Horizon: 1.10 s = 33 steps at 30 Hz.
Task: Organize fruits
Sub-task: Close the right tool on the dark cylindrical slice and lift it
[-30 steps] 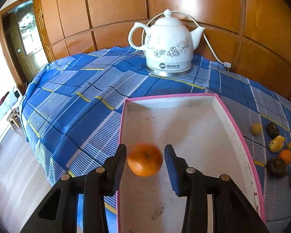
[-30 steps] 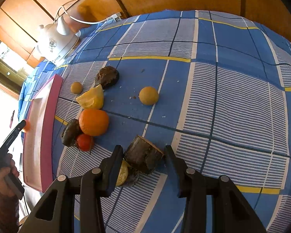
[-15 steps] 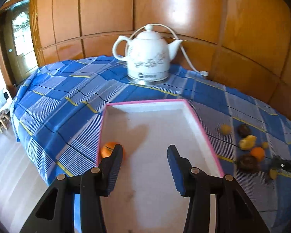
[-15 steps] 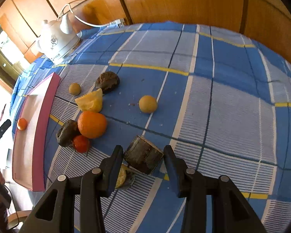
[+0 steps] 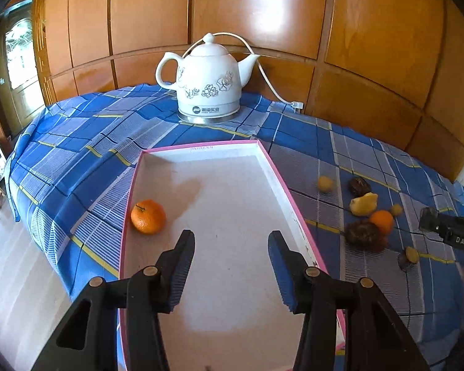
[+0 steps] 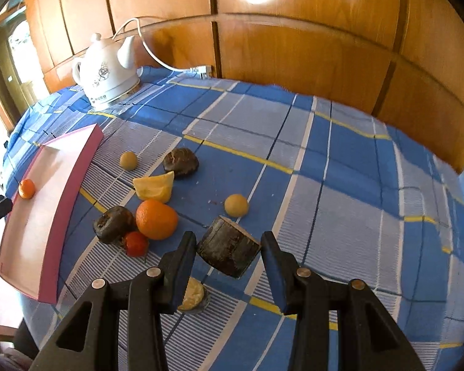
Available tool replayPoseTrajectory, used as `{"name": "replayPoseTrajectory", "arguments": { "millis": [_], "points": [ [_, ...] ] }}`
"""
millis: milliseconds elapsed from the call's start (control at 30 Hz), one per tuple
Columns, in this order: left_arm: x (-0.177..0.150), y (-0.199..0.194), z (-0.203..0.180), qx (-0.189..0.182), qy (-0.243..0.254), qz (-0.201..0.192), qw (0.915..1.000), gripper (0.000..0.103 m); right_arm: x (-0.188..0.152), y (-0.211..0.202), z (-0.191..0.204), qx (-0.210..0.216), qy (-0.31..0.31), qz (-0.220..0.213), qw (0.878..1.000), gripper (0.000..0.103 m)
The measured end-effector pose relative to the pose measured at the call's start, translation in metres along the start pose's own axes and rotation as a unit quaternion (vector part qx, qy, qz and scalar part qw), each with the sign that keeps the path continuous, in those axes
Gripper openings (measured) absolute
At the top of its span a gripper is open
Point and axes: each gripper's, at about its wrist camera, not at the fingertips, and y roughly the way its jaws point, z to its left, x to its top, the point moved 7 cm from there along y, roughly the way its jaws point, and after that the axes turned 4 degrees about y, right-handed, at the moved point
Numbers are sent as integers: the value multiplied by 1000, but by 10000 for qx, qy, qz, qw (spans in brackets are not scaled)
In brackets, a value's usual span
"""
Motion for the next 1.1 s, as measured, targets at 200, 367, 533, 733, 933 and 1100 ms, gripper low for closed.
{"name": "replayPoseTrajectory", "arguments": {
  "millis": [200,367,533,733,933,1100],
  "points": [
    [-2,-6,-2,28,8,-44,10000,52,4,-10,7,-127,-233,-246,9993,44],
    [-1,-8,-4,47,45,-66,10000,52,6,-17,12,-218,-391,-414,9981,44],
    [-1,-10,-7,52,87,-82,9999,54,7,-19,14,-265,-473,-498,9973,44],
    [-1,-13,-10,77,180,-136,9997,55,5,-18,17,-299,-551,-483,9969,44],
    [-2,-16,-5,98,123,-156,9998,57,0,-11,19,-268,-572,-310,9975,44],
    [-3,-19,4,143,61,-191,9997,57,-3,-13,31,-5,-540,-195,9984,44]
  ]
}}
